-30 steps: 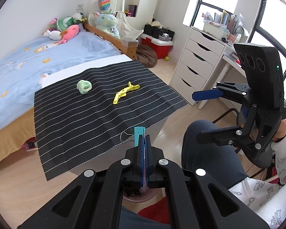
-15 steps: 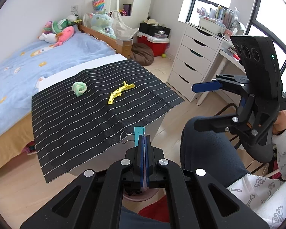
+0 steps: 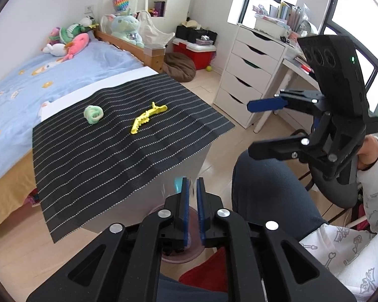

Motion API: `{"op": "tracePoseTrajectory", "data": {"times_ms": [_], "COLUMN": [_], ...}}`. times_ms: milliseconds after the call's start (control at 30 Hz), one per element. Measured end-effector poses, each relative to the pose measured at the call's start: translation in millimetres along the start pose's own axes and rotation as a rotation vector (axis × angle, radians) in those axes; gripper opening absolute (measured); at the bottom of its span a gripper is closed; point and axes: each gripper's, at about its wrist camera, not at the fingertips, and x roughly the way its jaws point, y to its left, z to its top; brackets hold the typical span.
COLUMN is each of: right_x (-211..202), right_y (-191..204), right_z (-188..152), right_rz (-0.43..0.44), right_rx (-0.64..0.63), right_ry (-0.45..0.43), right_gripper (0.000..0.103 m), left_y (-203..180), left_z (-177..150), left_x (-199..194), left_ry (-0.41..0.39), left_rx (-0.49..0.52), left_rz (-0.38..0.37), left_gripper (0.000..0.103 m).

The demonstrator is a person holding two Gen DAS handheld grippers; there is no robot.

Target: Collect trash

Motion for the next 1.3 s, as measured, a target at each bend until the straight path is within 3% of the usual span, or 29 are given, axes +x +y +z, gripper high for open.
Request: {"op": "tracePoseTrajectory", "data": {"times_ms": [33, 100, 133, 600, 900, 1300], "right_x": [0, 0, -1, 1, 7, 27], "right_y": [0, -1, -1, -2, -7, -12], "right_z": [0, 0, -1, -2, 5, 41], "right_rz": [-0.001, -0.002, -0.002, -0.009, -0.027, -0.029], "right_rx": [0.001, 0.002, 0.002, 0.01, -0.017, -0.165], "right_ry": [-0.001, -0.002, -0.002, -0.005, -0.015, 0.016], "right_gripper": [0.1, 0.1, 0.1, 0.1, 0.1, 0.1], "left_y": [0, 2, 3, 13, 19, 37], "left_z": [-1, -2, -2, -3, 2, 15], "left_x": [1, 2, 0, -3, -5, -10], "left_ry": [0.003, -0.012, -0.033, -0.08, -0.1, -0.133], "left_rx": [0.001, -0.01, -0.019, -0.044, -0.065, -0.087], "left_rz": [0.002, 0.005, 0.002, 0.11, 0.104, 0.121], "left_gripper": [0.03, 0.088, 0.092, 0.095, 0.095, 0.095]}}
